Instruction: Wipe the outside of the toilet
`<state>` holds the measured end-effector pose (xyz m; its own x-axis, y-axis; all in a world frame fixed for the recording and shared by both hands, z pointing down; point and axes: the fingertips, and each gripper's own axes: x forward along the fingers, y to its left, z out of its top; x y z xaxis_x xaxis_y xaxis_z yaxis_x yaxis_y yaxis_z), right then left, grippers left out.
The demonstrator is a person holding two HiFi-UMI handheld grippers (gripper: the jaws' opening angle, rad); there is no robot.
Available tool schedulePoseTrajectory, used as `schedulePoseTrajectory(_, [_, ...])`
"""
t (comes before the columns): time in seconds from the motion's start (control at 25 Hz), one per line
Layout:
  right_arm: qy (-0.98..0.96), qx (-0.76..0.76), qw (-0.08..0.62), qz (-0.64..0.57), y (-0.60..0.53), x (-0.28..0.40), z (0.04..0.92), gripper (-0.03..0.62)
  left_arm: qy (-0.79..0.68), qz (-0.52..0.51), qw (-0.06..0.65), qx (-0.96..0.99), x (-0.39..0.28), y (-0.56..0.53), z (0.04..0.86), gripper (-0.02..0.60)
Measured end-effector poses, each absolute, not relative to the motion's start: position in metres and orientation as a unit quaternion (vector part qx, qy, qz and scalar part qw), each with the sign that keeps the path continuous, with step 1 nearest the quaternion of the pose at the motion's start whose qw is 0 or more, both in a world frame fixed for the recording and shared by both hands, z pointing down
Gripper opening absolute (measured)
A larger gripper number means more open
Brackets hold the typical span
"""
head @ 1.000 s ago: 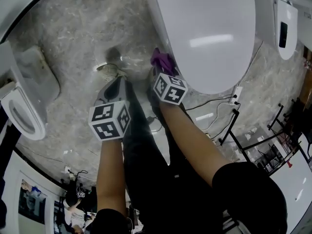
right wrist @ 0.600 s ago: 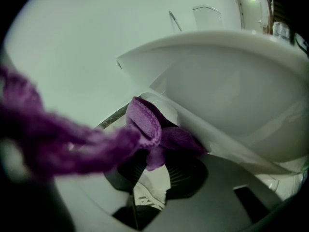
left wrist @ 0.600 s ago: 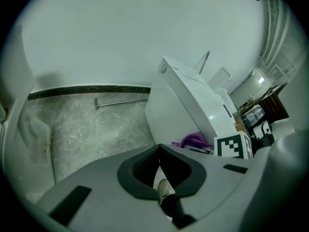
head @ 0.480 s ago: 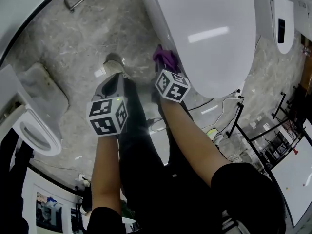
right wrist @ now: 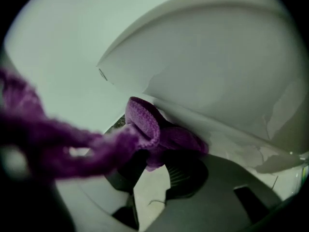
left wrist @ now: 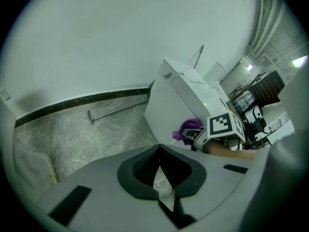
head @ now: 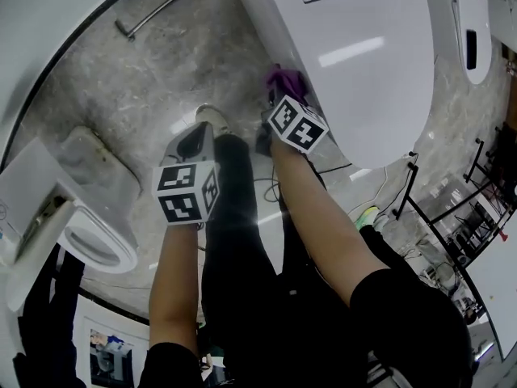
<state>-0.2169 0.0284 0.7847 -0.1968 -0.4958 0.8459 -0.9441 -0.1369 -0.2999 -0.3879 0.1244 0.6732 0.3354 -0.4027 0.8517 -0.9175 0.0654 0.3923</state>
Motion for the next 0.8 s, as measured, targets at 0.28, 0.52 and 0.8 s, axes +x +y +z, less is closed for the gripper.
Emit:
schedulePoseTrajectory(0.28, [-0.6, 0.604, 0.21, 0.48, -0.007, -0.248, 0.789, 0.112, -0.492, 0.264, 0.515, 0.651, -0.407, 0.105, 0.685, 0.011])
schedulePoseTrajectory(0.52, [-0.601, 0.607, 0.192, 0.483, -0.039, -0.274, 0.789, 0.112, -0.472, 0.27, 0.519, 0.66, -0.417, 0.096, 0.696, 0.011])
schedulePoseTrajectory(0.8, [-0.628, 0.592, 0.184, 0.47, -0.083, -0.317, 0.785, 0.112, -0.46, 0.268, 0.521, 0.667, -0.429, 0.094, 0.698, 0.011])
